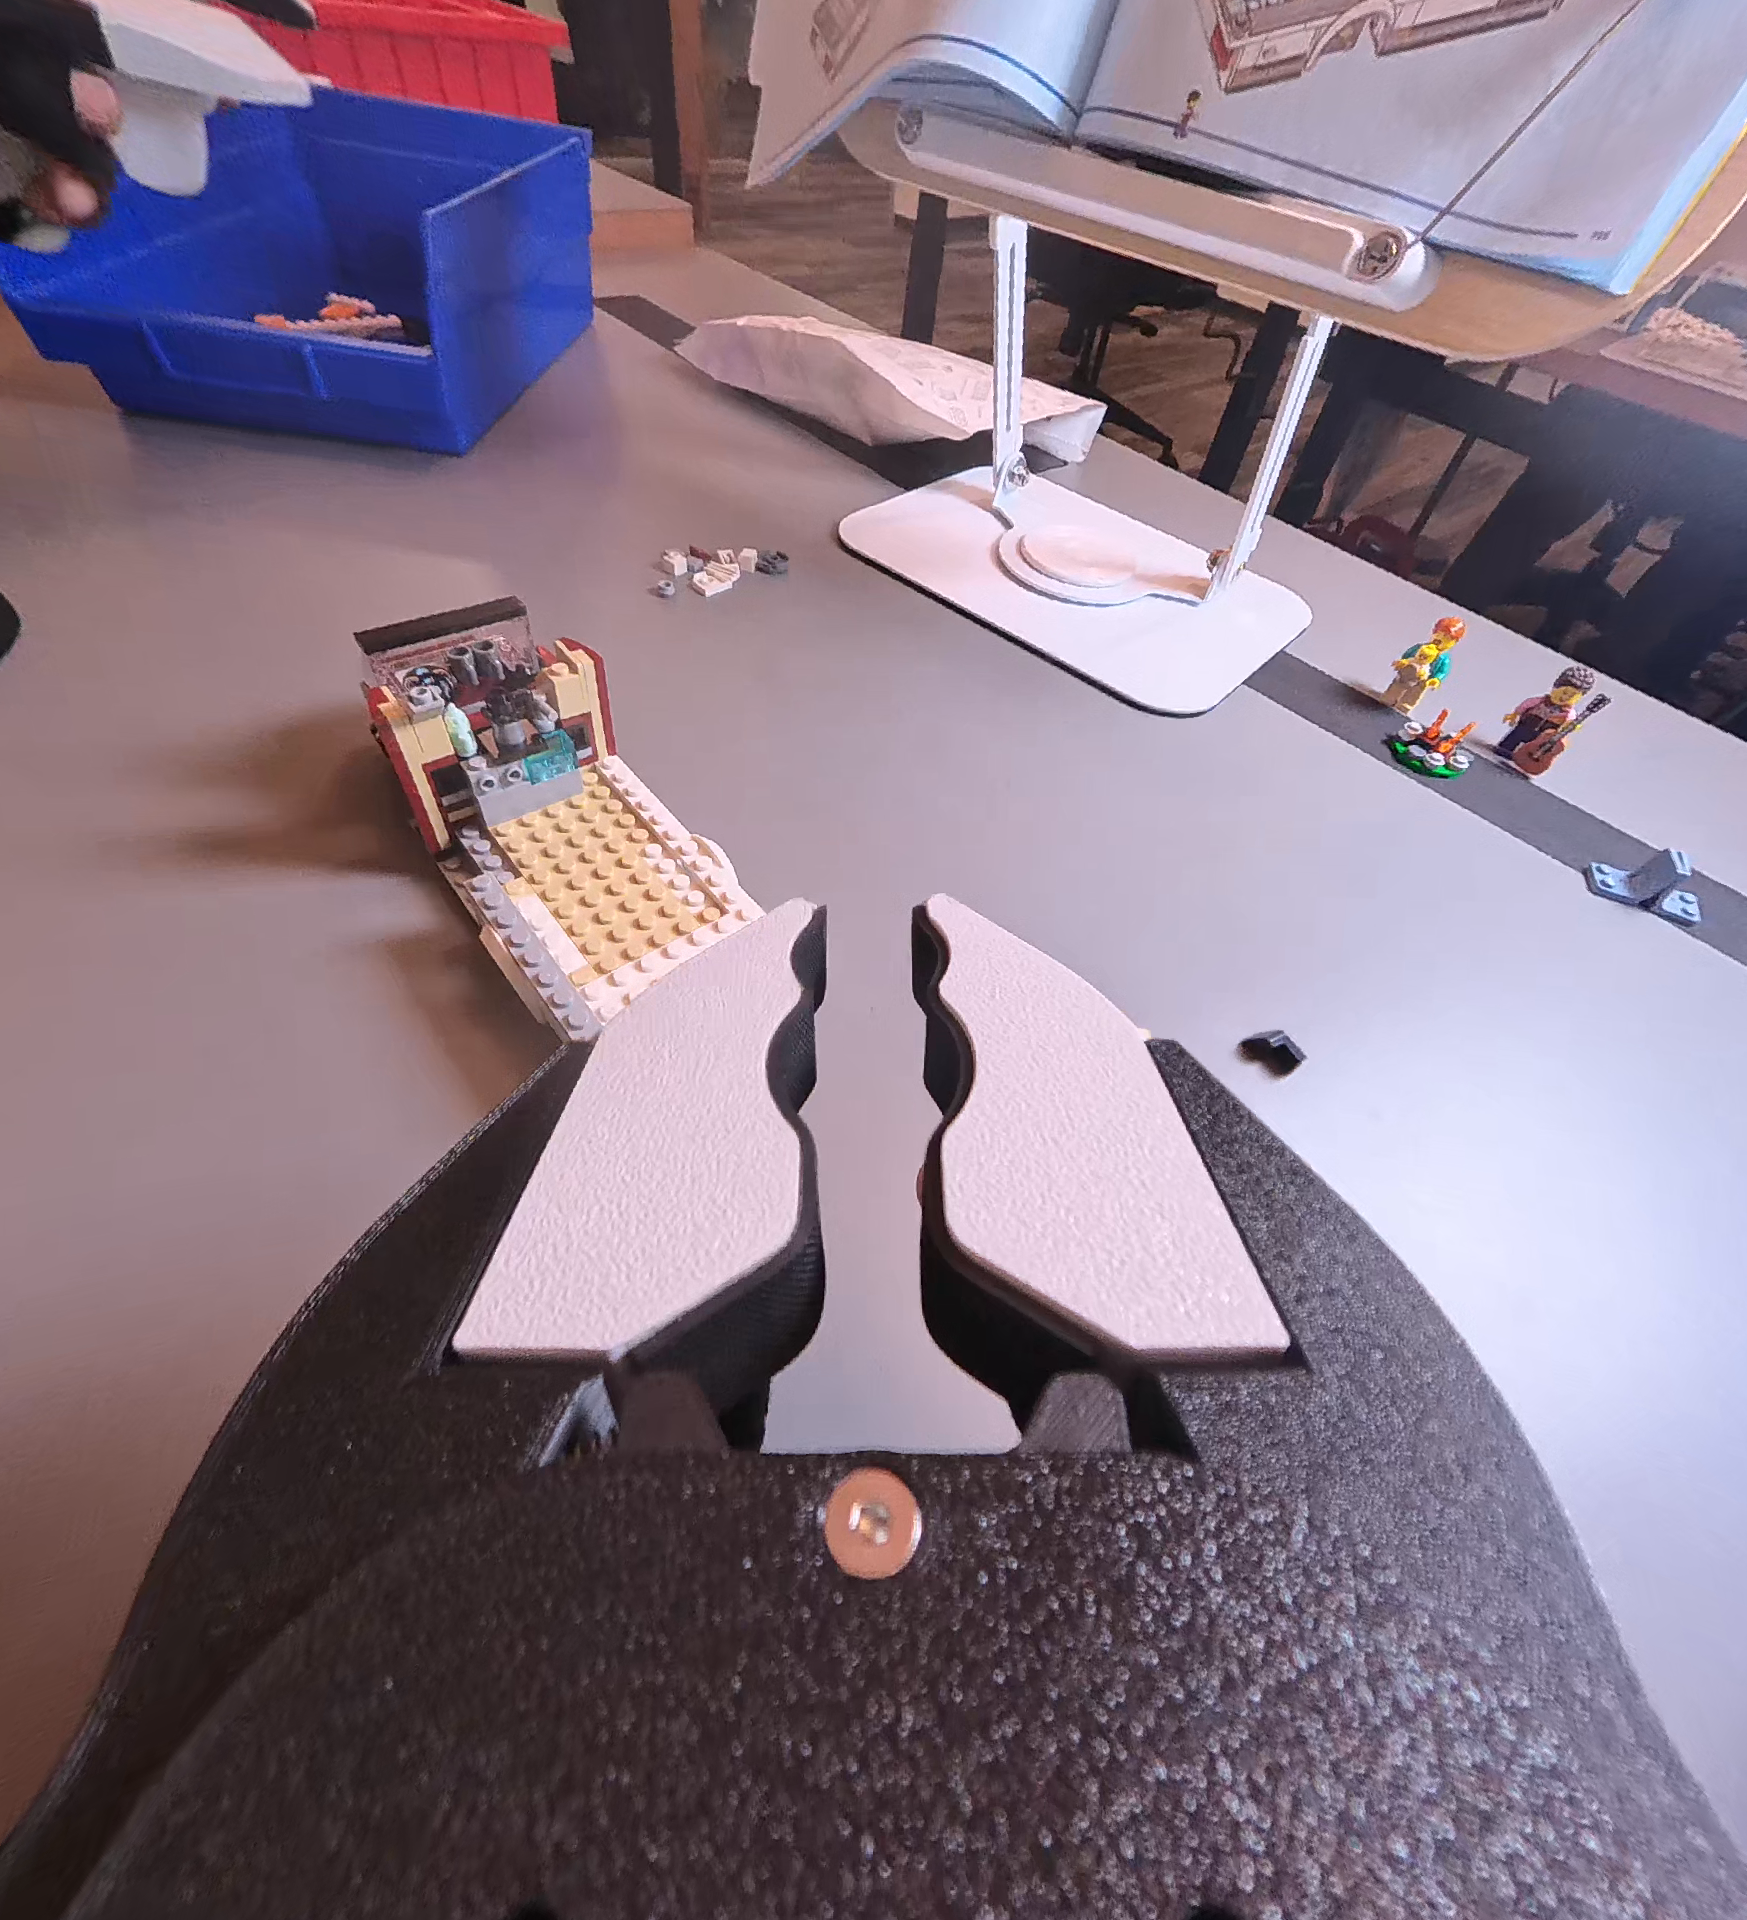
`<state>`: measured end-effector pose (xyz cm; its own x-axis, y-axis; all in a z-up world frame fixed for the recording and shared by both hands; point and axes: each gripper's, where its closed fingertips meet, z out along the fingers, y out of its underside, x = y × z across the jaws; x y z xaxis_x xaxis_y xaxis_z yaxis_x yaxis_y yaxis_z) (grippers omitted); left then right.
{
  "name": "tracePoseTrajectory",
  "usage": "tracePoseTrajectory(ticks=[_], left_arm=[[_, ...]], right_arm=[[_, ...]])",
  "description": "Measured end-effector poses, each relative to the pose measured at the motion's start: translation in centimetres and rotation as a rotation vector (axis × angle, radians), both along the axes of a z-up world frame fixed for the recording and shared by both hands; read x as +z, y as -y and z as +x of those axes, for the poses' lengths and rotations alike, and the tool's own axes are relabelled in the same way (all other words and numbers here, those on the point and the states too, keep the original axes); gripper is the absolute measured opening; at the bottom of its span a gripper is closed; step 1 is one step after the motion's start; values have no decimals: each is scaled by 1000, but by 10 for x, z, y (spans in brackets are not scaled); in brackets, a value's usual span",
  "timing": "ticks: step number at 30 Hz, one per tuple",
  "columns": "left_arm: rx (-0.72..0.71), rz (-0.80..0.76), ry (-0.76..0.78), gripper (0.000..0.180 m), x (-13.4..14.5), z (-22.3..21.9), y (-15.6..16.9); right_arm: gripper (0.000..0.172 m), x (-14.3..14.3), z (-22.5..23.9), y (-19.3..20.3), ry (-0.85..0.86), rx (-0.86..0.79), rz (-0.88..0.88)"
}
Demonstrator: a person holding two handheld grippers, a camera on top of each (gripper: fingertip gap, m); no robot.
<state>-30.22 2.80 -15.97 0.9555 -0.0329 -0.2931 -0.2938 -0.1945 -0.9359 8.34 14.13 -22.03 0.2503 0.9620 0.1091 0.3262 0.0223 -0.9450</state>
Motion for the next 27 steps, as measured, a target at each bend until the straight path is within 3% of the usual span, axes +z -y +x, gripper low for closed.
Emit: tracePoseTrajectory(ticks=[8, 15, 18, 22, 25, 27], left_arm=[[-173, 60, -95, 29, -15, 66, -26], [-181, 131, -51, 30, -34, 75, -32], [-193, 121, -21, 29, -39, 76, -38], [-230, 130, 0, 28, -31, 85, -55], [-253, 141, 16, 27, -27, 94, -69], [-269, 137, 29, 26, -28, 100, -74]], right_arm=[[16, 5, -13, -8, -39, -24, 21], [24, 16, -55, -25, -13, -21, 47], [35, 39, -102, -35, 0, -4, 98], [70, 79, -198, -49, 19, -19, 153], [90, 107, -267, -79, 31, -144, 267], [93, 111, -298, -104, 52, -230, 277]])
